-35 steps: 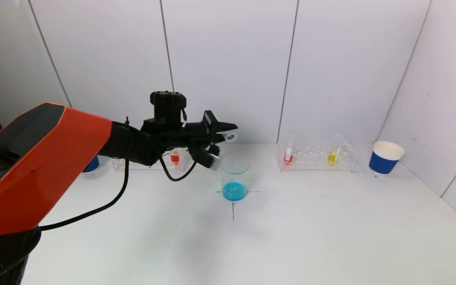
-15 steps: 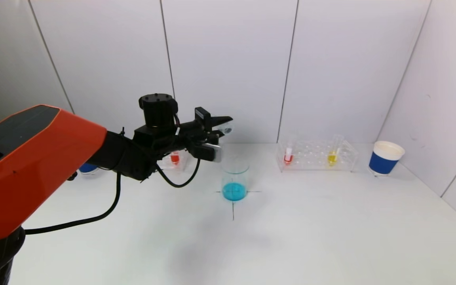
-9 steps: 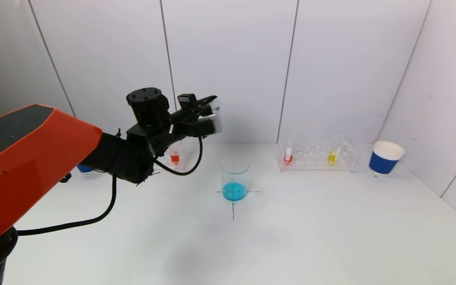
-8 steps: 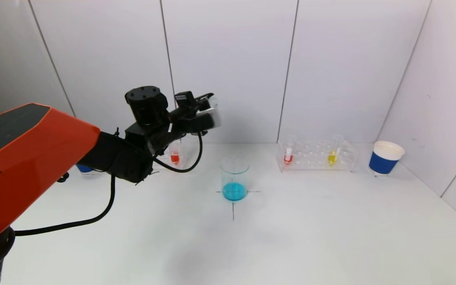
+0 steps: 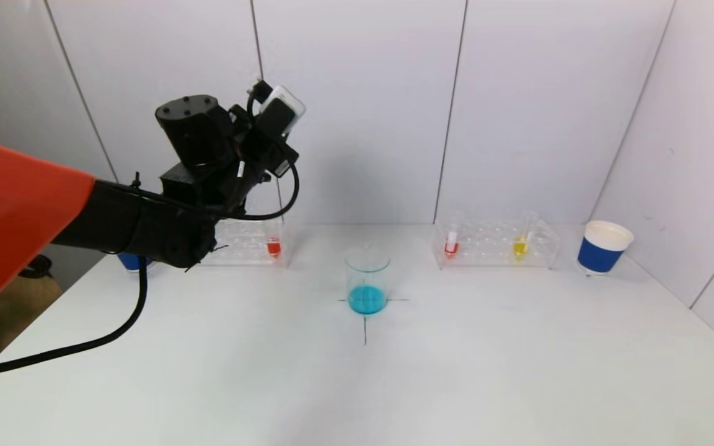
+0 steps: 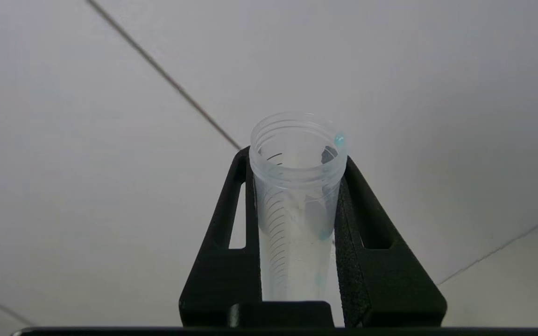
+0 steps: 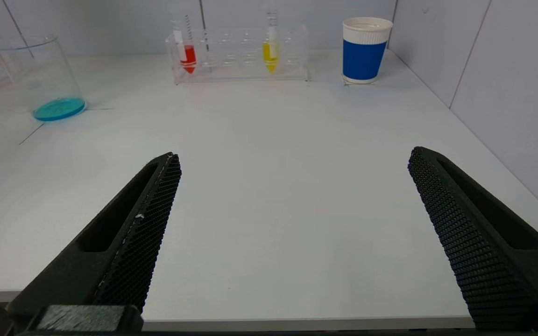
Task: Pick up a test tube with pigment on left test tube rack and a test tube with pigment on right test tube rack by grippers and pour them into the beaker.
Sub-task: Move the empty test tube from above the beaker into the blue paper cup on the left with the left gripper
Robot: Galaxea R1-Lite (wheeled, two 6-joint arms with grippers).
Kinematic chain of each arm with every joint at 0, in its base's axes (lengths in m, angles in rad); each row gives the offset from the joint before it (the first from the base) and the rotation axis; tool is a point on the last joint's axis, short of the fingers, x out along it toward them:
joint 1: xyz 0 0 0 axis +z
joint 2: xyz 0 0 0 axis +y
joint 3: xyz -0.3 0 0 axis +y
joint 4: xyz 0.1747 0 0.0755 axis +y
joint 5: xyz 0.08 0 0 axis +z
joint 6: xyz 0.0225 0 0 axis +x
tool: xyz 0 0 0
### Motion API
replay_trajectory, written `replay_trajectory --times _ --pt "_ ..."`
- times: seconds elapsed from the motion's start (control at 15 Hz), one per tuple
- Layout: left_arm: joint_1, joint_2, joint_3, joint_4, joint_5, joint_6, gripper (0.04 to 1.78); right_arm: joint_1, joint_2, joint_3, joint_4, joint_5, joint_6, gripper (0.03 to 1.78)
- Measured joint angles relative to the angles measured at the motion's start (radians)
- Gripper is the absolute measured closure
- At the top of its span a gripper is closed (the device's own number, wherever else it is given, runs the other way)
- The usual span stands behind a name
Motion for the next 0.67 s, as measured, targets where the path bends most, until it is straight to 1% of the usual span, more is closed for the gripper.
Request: replay_trajectory --times 0.27,0.47,0.53,0.67 --pt "0.048 -0.043 -0.011 0.011 0.222 -0.099 1.36 0.0 0.0 0.0 0.0 0.0 0.0 0.04" --pt "0.1 -0.085 -0.005 0.024 0.364 -0.158 1.36 0.0 0.0 0.0 0.0 0.0 0.0 0.04" --pt "0.127 -0.098 0.0 0.023 0.384 -0.187 1.36 0.0 0.0 0.0 0.0 0.0 0.0 0.04" --pt "0.188 -0.12 0.019 0.024 0.395 -0.24 1.36 0.0 0.0 0.0 0.0 0.0 0.0 0.04"
